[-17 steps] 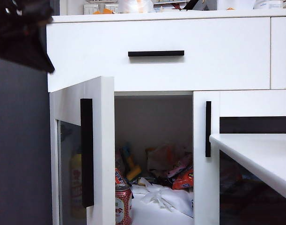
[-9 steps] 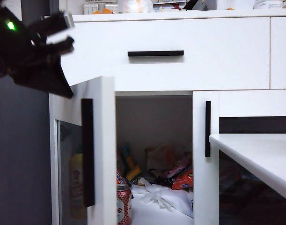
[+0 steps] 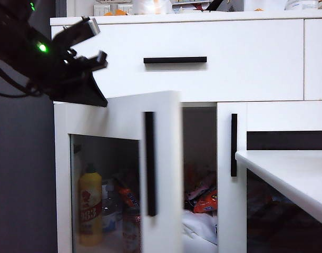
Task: Open the left door of the white cabinet, pick up a can of beverage from the table on the right, place it inside the cabinet, and finally close the cabinet door.
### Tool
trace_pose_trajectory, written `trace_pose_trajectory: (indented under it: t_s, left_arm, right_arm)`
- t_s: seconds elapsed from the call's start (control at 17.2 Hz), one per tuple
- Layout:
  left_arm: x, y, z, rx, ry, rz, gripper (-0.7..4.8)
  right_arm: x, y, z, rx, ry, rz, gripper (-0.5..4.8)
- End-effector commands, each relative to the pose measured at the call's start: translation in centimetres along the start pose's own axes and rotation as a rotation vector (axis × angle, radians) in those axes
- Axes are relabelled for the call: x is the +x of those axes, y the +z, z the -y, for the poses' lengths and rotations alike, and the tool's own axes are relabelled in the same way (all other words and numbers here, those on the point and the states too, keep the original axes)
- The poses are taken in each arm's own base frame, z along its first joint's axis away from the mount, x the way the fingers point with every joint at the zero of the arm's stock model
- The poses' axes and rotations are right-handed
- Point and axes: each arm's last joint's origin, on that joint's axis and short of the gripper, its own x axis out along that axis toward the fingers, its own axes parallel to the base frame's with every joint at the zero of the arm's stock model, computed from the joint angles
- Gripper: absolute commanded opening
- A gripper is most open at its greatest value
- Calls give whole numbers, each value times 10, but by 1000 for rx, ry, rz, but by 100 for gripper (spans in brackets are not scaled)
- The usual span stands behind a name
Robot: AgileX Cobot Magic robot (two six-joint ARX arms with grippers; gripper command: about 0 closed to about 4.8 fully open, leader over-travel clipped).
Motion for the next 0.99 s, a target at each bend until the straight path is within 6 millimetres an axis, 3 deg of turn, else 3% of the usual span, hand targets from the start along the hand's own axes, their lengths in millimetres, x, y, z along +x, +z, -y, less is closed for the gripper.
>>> trace_pose_trajectory:
  t_s: [0.06,0.7,0.99]
  left_arm:
    - [10,1,-1,-2,-17,28,-6]
    - [67,22,-8,13,-36,98,-6]
    - [83,15,-10,20,-35,129,-6]
  right_arm:
    - [-1,3,0,3,-13,22,364]
    - [-1,1,1,4,-34,-4,364]
    - [-1,0,1,4,-35,-12,363]
